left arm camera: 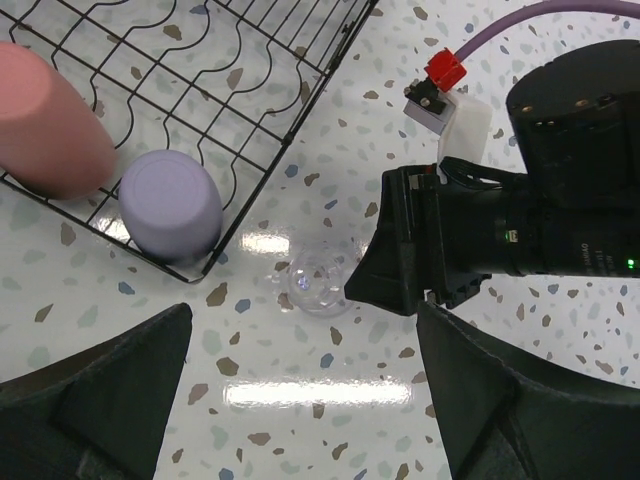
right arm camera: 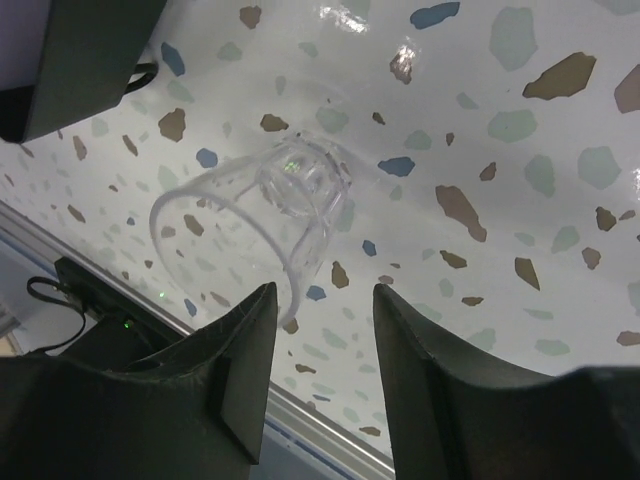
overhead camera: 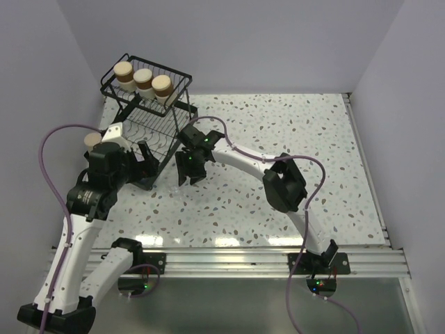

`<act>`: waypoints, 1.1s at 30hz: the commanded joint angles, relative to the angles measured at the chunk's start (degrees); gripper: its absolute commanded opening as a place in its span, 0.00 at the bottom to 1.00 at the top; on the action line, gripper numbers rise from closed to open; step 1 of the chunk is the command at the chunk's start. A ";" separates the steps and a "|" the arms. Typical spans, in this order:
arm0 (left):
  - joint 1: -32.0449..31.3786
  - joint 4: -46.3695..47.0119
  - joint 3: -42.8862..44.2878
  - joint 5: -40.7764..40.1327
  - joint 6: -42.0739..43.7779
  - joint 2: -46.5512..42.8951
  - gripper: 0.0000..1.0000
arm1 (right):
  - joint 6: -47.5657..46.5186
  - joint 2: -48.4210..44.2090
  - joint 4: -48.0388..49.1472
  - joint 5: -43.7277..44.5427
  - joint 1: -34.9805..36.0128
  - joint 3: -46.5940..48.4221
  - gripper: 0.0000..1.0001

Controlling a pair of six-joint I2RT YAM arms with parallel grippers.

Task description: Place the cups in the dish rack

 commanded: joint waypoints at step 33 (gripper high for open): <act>-0.25 8.51 3.56 15.87 -0.45 5.46 0.96 | 2.43 -32.77 9.28 -5.06 -17.70 -30.25 0.00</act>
